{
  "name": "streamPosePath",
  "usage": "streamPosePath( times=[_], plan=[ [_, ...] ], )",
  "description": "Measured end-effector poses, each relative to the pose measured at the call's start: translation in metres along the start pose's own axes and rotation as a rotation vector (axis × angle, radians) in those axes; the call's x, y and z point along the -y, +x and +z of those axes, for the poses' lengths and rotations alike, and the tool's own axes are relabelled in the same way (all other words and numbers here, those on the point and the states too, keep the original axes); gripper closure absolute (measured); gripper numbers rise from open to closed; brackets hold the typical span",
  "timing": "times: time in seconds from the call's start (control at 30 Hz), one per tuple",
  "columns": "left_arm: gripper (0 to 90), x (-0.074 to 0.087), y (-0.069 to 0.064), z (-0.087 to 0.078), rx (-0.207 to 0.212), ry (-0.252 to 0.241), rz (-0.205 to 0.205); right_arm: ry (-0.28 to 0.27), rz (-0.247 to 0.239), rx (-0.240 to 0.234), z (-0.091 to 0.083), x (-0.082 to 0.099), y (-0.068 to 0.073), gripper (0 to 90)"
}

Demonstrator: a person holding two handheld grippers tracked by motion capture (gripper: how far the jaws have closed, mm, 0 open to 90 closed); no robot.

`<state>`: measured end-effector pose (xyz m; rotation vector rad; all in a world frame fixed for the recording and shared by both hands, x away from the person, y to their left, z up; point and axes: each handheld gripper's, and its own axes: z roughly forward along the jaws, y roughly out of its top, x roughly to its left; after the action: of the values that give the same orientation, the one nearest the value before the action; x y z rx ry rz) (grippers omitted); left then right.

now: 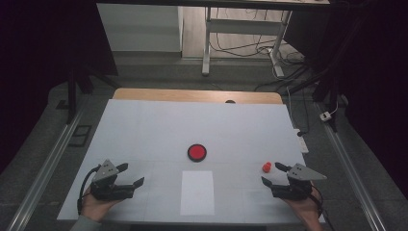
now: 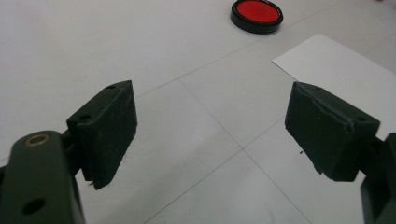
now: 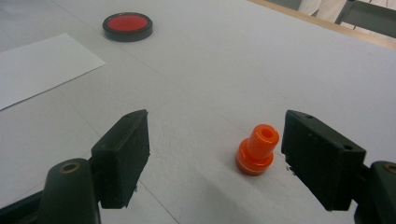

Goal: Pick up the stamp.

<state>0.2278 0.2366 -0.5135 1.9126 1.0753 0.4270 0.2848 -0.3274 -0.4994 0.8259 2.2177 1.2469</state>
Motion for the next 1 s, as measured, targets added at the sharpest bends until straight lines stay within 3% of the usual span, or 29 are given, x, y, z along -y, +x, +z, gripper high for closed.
streamPosePath(
  times=[1.0],
  plan=[
    [17.8, 0.002, -0.003, 0.006, 0.026, 0.018, -0.006, 0.017, -0.007, 0.001, -0.001, -0.01, 0.003, 28.5]
  ],
)
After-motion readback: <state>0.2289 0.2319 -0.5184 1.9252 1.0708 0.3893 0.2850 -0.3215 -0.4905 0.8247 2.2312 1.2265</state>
